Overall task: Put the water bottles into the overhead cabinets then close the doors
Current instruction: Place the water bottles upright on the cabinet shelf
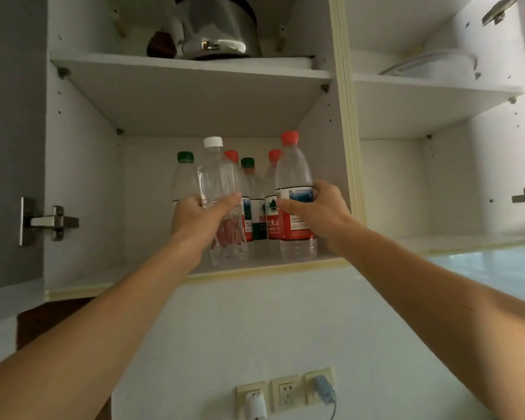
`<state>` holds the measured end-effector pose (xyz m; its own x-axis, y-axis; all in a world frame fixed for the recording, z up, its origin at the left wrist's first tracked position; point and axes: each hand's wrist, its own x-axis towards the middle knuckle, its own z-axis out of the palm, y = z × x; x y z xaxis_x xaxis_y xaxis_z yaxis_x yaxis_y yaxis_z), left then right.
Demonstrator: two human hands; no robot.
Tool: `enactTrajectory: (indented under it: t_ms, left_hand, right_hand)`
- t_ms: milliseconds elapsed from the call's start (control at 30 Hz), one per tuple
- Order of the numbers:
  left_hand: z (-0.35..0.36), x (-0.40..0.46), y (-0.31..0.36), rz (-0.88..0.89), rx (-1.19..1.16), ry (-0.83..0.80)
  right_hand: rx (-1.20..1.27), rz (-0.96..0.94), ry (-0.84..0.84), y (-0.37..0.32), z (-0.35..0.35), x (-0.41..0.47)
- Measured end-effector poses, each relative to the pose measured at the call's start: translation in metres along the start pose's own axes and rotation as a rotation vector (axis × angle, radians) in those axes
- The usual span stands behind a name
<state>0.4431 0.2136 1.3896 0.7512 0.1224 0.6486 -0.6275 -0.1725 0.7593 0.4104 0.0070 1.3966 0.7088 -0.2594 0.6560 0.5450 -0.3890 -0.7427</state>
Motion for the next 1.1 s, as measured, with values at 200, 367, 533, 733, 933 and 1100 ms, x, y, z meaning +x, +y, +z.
enactTrajectory:
  t_ms: [200, 367, 533, 733, 933, 1100]
  left_hand:
    - [-0.002, 0.016, -0.017, 0.117, 0.202, -0.196]
    - [-0.015, 0.028, -0.019, 0.172, 0.364, -0.321]
    - [-0.01, 0.039, -0.014, 0.161, 0.416, -0.336]
    - [0.02, 0.033, -0.02, 0.223, 0.438, -0.274]
    - [0.051, 0.036, -0.031, 0.225, 0.405, -0.163]
    - [0.058, 0.039, -0.031, 0.245, 0.444, -0.126]
  right_hand:
    - [-0.137, 0.001, 0.029, 0.012, 0.007, 0.014]
    - [-0.224, -0.043, 0.081, 0.024, 0.01, 0.017]
    - [-0.262, -0.051, 0.178, 0.028, 0.017, 0.021]
    - [-0.373, -0.042, 0.326, 0.046, 0.031, 0.019]
    - [-0.436, -0.05, 0.404, 0.057, 0.04, 0.017]
    - [-0.497, -0.083, 0.436, 0.062, 0.035, 0.018]
